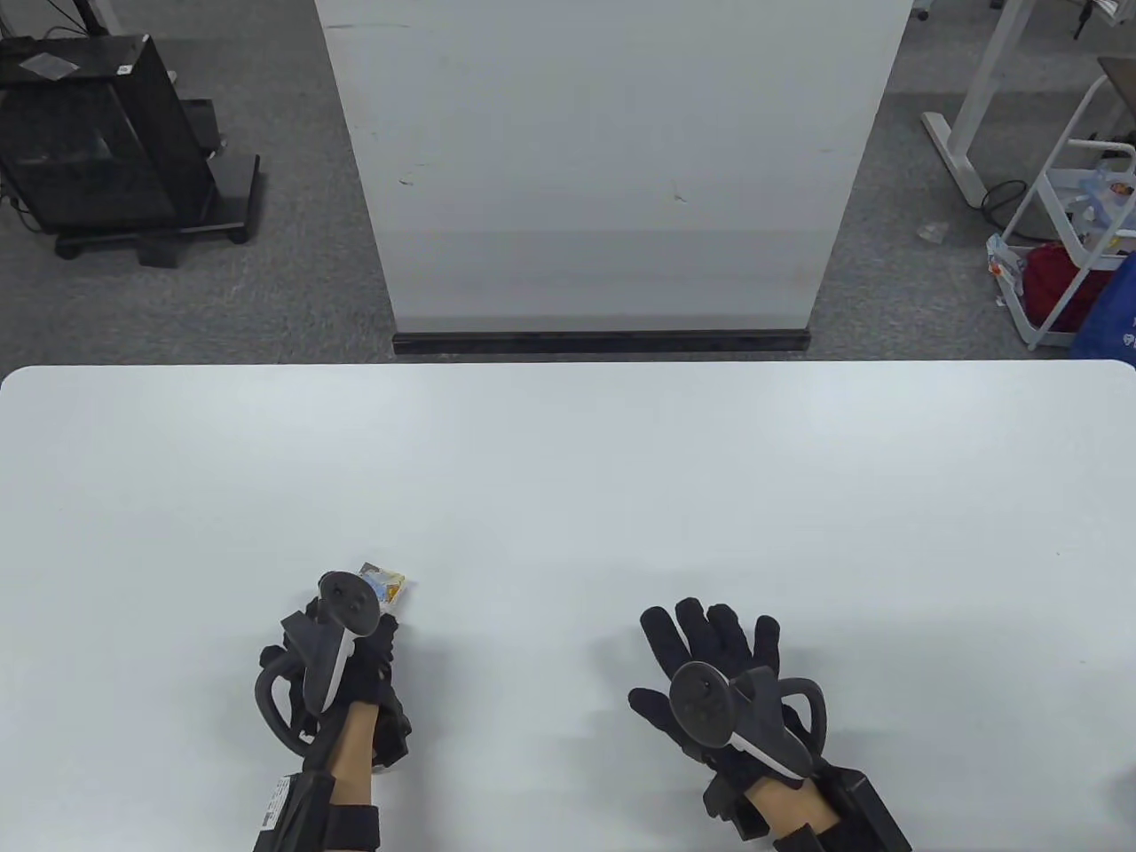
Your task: Tear open small pack of tissues
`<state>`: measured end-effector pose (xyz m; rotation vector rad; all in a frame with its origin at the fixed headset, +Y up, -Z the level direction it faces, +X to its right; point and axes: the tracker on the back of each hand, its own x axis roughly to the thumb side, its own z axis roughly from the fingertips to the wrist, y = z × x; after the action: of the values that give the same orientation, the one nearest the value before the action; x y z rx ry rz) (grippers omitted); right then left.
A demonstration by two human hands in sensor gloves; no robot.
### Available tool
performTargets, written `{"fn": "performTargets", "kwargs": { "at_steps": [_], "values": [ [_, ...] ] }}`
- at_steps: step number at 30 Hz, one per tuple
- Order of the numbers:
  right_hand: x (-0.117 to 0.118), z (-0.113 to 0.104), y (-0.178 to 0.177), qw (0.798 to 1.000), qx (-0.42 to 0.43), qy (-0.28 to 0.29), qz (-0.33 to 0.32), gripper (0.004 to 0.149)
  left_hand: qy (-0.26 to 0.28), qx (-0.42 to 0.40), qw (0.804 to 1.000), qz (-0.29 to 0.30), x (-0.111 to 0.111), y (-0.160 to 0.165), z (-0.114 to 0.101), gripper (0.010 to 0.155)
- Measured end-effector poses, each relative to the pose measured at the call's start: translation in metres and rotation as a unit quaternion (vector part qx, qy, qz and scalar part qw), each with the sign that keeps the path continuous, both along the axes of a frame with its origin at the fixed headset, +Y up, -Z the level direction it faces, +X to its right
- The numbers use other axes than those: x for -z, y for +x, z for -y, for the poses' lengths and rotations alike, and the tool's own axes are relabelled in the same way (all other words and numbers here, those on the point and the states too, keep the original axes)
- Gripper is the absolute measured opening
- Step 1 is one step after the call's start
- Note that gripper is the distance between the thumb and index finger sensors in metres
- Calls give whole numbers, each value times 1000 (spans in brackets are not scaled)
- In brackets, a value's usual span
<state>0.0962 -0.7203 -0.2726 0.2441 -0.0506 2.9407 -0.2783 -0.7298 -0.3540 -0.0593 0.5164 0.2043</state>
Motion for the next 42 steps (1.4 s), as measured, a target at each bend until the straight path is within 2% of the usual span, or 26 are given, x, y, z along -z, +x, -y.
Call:
{"fn": "performTargets", "kwargs": {
  "at_steps": [3, 9, 14, 19, 28, 32, 42],
  "values": [
    [1, 1, 1, 1000, -3, -2, 3, 87, 11, 1, 1000, 28, -4, 12, -7, 84],
    [3, 2, 3, 1000, 1, -16, 2, 87, 0, 10, 991, 133, -15, 57, -18, 85],
    [3, 5, 2, 1000, -8, -16, 3, 88, -5, 21, 976, 218, -26, 91, -20, 85],
    [4, 5, 4, 1000, -10, -16, 8, 90, -30, 45, 956, 288, -34, 119, -12, 85],
    [6, 4, 7, 1000, -2, -16, 14, 87, -57, 53, 938, 338, -43, 145, 0, 85],
    [7, 6, 7, 1000, 1, -15, 15, 87, -74, 51, 938, 335, -46, 150, 1, 85],
    [8, 7, 8, 1000, 4, -12, 16, 86, -77, 38, 936, 341, -48, 152, 1, 85]
  ]
}}
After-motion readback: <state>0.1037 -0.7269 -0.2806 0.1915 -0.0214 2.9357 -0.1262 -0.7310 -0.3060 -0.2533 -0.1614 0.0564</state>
